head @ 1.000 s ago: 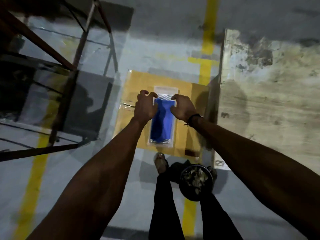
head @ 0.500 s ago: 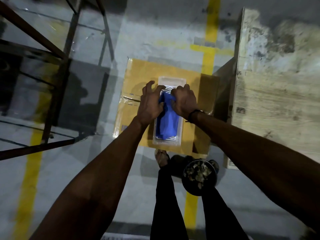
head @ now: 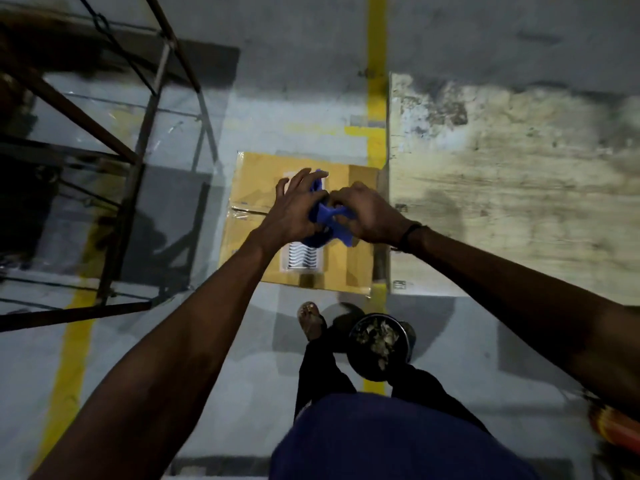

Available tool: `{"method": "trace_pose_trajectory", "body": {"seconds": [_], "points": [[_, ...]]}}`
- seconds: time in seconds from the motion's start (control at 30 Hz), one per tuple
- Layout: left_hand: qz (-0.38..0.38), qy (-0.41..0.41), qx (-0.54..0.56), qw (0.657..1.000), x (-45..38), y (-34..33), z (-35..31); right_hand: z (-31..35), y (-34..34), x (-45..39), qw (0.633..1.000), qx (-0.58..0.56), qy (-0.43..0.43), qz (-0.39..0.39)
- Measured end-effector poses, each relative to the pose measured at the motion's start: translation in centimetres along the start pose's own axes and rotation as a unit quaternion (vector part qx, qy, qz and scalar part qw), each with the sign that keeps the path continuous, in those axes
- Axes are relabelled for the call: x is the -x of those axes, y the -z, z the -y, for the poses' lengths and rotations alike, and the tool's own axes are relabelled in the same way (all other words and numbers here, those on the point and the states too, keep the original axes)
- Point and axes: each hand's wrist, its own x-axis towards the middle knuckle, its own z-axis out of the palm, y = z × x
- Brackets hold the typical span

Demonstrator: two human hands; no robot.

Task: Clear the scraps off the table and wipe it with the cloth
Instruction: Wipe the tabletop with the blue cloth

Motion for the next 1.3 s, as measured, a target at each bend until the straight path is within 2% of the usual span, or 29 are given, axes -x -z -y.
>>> {"method": "trace_pose_trajectory", "body": {"seconds": [0.1, 0.27, 0.4, 0.5, 0.6, 0.67, 0.8, 0.93, 1.03, 1.17, 1.3], "points": [[0.008, -0.039, -0.034, 0.999, -0.6, 1.4, -3.4, -0.4, 3.8, 3.2, 0.999, 0.003, 0.037, -0.018], [-0.013, -0.030, -0.059, 0.998, -1.7, 2.6, -9.9, -1.8, 10.2, 9.8, 0.996, -0.046, 0.018, -0.070], [-0.056, -0.052, -0.006, 0.997, -2.4, 2.2, -15.0, -4.7, 13.8, 15.7, 0.991, -0.084, -0.020, -0.103], [-0.066, -0.033, 0.032, 0.997, -3.2, 1.4, -18.7, -7.3, 15.8, 19.9, 0.981, -0.126, -0.048, -0.141], [-0.091, -0.011, 0.092, 0.991, -4.1, 0.4, -21.7, -9.8, 17.1, 23.3, 0.952, -0.214, -0.102, -0.193], [-0.136, 0.010, 0.136, 0.981, -4.4, -0.7, -23.9, -11.4, 17.6, 25.4, 0.927, -0.267, -0.134, -0.224], [-0.202, 0.055, 0.269, 0.940, -4.7, -3.4, -27.5, -14.6, 17.7, 28.4, 0.881, -0.361, -0.177, -0.251], [-0.237, 0.118, 0.441, 0.858, -4.5, -5.8, -30.4, -16.3, 17.5, 30.7, 0.855, -0.418, -0.166, -0.259], [-0.278, 0.136, 0.498, 0.810, -3.9, -7.0, -31.7, -16.8, 17.5, 31.5, 0.838, -0.451, -0.167, -0.257], [-0.300, 0.123, 0.459, 0.827, -3.6, -8.4, -32.3, -16.7, 17.2, 31.9, 0.836, -0.465, -0.152, -0.250], [-0.295, 0.121, 0.434, 0.843, -3.7, -8.5, -33.0, -16.6, 16.5, 31.9, 0.817, -0.470, -0.160, -0.292]]}}
